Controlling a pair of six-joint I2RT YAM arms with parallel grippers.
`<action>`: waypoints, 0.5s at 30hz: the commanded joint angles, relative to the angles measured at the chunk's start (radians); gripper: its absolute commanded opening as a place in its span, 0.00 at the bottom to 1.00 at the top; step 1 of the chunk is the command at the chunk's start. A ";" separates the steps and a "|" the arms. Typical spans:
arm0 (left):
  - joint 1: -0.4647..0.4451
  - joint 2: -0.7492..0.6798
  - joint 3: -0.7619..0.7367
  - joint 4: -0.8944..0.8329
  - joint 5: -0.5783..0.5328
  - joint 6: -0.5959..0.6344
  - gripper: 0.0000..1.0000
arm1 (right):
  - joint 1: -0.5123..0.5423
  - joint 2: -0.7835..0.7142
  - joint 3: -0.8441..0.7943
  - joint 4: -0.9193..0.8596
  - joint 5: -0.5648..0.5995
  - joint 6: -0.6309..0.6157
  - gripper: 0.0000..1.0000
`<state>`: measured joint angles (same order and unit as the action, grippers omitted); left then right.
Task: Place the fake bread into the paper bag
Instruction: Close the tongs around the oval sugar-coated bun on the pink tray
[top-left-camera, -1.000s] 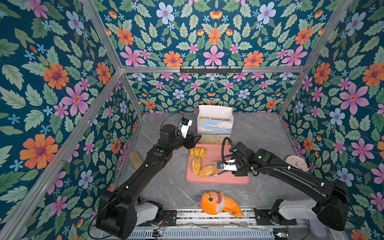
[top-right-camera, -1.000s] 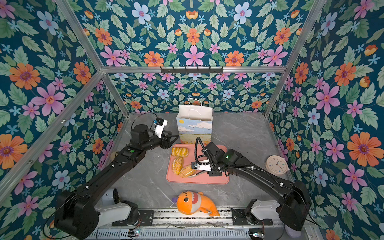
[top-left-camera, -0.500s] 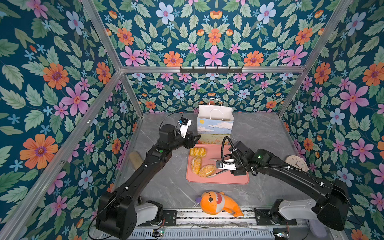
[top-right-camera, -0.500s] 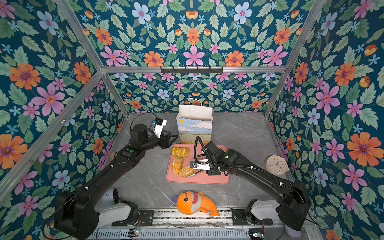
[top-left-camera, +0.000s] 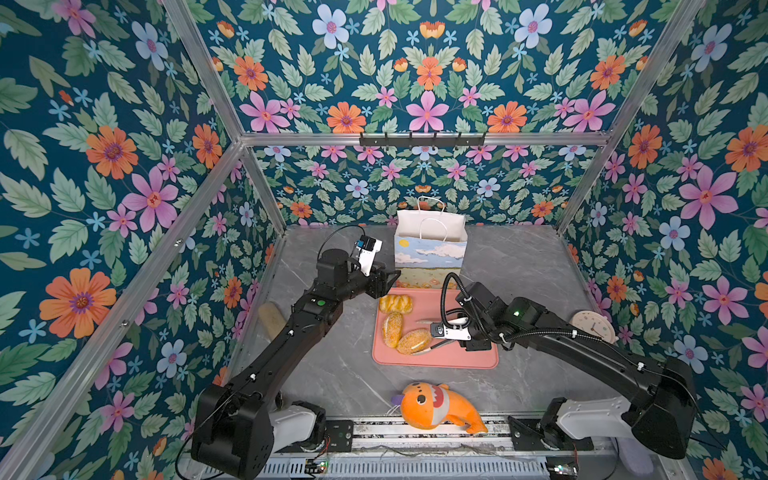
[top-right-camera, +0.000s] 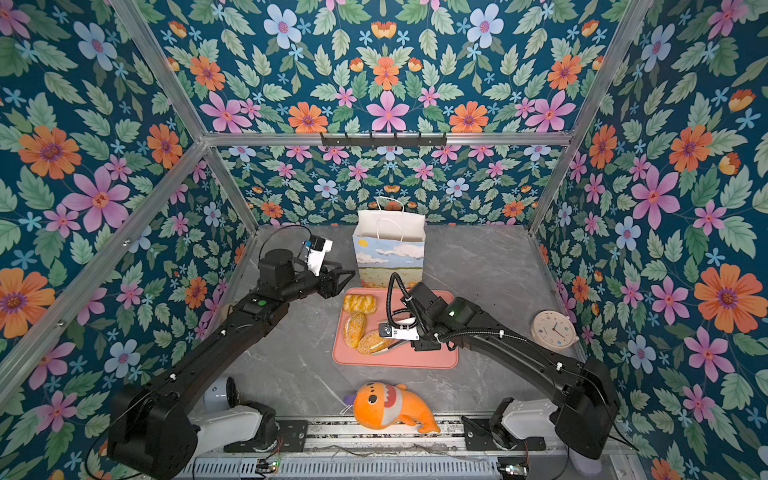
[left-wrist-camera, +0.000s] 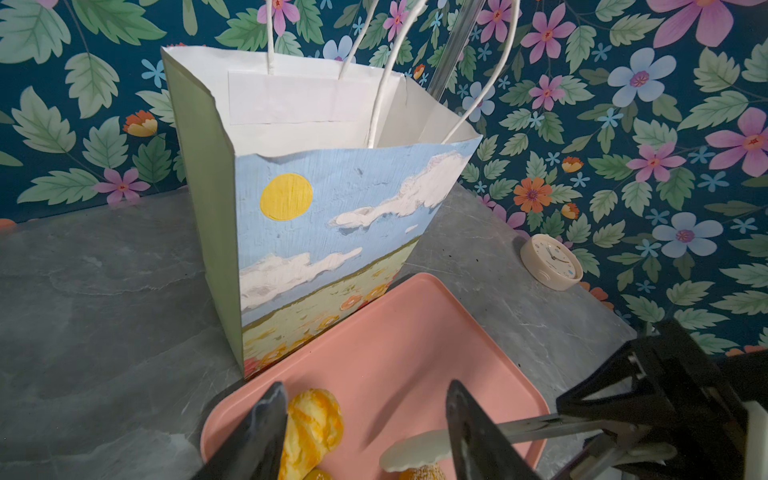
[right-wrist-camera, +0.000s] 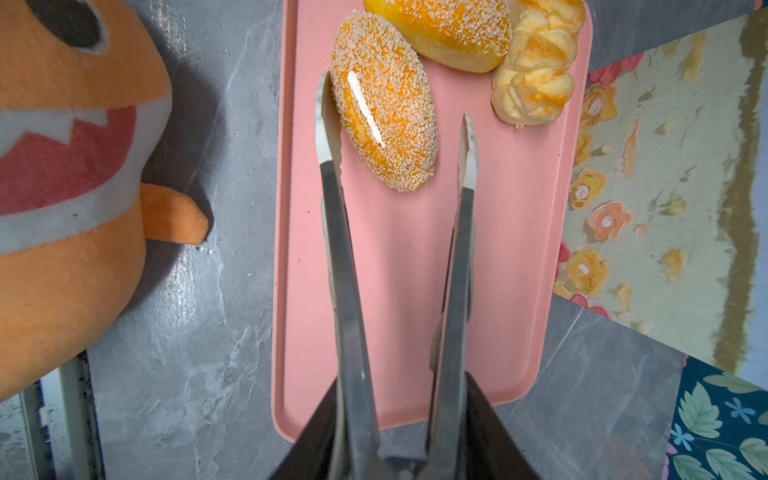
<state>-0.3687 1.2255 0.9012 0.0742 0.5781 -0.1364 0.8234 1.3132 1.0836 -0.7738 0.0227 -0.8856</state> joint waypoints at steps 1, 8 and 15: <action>0.003 -0.006 -0.003 0.019 0.017 -0.012 0.62 | 0.000 0.007 0.002 0.014 -0.023 -0.009 0.39; 0.008 -0.008 -0.010 0.022 0.020 -0.016 0.62 | 0.000 0.020 0.004 0.018 -0.023 -0.003 0.36; 0.013 -0.015 -0.011 0.024 0.024 -0.020 0.62 | 0.000 0.001 0.017 -0.023 -0.023 0.029 0.31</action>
<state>-0.3595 1.2182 0.8906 0.0746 0.5877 -0.1547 0.8230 1.3300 1.0927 -0.7872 0.0071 -0.8734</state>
